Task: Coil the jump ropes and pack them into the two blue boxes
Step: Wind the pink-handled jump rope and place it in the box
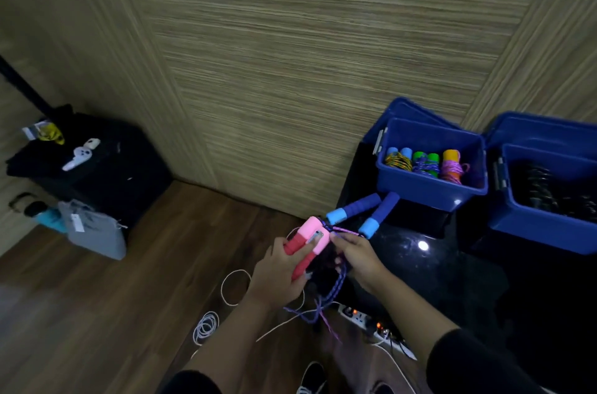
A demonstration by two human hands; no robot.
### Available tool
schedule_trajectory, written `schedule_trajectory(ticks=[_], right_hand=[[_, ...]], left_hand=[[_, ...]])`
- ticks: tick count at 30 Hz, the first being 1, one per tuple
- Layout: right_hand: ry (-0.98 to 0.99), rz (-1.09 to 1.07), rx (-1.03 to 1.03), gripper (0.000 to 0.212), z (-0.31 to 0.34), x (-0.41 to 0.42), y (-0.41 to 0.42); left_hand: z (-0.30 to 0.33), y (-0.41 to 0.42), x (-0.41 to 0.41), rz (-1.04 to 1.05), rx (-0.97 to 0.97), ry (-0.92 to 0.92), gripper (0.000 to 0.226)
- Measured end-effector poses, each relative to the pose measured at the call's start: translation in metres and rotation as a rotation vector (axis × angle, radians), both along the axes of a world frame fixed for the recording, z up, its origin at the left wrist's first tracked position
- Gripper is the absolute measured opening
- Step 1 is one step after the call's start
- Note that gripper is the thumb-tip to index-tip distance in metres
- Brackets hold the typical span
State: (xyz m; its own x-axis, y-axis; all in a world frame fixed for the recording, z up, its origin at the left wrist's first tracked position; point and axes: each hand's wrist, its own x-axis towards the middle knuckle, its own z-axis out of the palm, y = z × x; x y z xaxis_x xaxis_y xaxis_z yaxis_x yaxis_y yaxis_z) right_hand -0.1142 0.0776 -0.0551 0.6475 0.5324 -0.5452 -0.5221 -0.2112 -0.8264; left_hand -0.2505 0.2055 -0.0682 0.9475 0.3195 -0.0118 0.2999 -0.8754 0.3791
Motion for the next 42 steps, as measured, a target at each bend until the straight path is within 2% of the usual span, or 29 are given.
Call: schedule_trajectory(ticks=[2,5,9,18,22,26,30,34,38,42], right_hand=[[0.012,-0.019,0.078,0.018,0.008,0.011,-0.016],[-0.031,-0.1,0.14,0.01,0.022,0.023,-0.037],[-0.1,-0.251,0.21,0.016,0.035,0.041,-0.058],[-0.122,-0.47,0.267,0.018,0.05,0.078,-0.105],[-0.136,-0.5,0.29,0.022,0.053,0.093,-0.119],[-0.265,-0.356,0.16,0.016,0.057,0.1,-0.124],[-0.438,0.019,-0.012,0.02,0.052,0.085,-0.118],[-0.536,0.202,-0.162,0.025,0.057,0.084,-0.11],[-0.521,0.31,-0.19,0.029,0.063,0.091,-0.113],[-0.603,0.388,-0.284,0.028,0.075,0.098,-0.12]], left_hand=[[0.004,-0.012,0.017,-0.046,-0.006,-0.045,0.078],[0.014,-0.031,0.043,-0.093,-0.044,-0.104,0.08],[0.024,-0.061,0.076,-0.132,-0.041,-0.103,0.082],[0.041,-0.109,0.133,-0.273,-0.137,-0.118,0.063],[0.051,-0.118,0.15,-0.275,-0.184,-0.162,0.057],[0.064,-0.119,0.173,-0.127,-0.355,-0.247,0.055],[0.083,-0.113,0.203,0.078,-0.769,-0.388,0.051],[0.094,-0.118,0.211,0.137,-1.154,-0.39,0.048],[0.092,-0.115,0.212,0.247,-1.211,-0.407,0.047],[0.084,-0.108,0.213,0.254,-1.046,-0.428,0.047]])
